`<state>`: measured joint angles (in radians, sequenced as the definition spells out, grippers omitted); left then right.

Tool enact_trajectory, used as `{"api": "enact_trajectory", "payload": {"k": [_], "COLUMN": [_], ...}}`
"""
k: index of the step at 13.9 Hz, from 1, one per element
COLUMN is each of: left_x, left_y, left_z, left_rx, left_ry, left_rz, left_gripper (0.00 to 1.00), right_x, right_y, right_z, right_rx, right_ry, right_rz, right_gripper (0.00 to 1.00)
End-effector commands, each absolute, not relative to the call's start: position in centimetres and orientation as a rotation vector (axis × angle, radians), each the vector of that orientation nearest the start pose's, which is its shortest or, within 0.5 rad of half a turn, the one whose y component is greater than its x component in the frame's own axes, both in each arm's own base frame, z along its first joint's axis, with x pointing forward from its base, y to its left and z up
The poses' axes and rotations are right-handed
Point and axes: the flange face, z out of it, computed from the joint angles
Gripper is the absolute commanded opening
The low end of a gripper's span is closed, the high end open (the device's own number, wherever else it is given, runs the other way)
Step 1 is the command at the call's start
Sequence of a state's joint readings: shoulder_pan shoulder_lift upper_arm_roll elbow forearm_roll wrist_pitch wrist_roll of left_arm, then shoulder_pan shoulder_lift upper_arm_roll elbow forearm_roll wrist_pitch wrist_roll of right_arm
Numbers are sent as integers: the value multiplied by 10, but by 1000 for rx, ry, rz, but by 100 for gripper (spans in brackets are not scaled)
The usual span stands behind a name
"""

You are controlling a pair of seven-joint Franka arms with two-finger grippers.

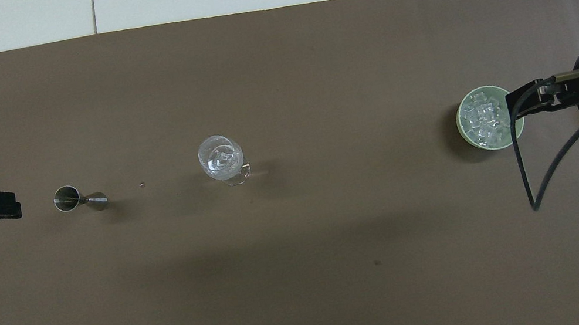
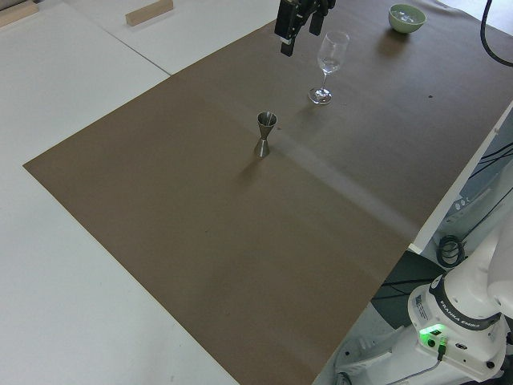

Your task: Pour wine and add ice with both arms

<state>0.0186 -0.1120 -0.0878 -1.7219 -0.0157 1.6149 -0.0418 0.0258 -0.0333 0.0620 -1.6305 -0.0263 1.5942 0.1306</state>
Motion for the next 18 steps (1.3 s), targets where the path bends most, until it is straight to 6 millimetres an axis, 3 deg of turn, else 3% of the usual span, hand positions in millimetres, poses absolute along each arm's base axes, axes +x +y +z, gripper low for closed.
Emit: {"api": "enact_trajectory", "payload": {"k": [1, 18], "left_x": [513, 513], "left_y": [-36, -36], "left_z": [618, 618], "left_rx": [-3132, -3132], "left_ry": [47, 47], "left_rz": [-2, -2], "left_gripper": [100, 100], "right_x": [537, 540], "right_y": [46, 43], "right_z": [617, 618], "right_rx": [-3170, -3167], "right_ry": [52, 59], "right_rz": [-22, -63], "right_gripper": [100, 100]}}
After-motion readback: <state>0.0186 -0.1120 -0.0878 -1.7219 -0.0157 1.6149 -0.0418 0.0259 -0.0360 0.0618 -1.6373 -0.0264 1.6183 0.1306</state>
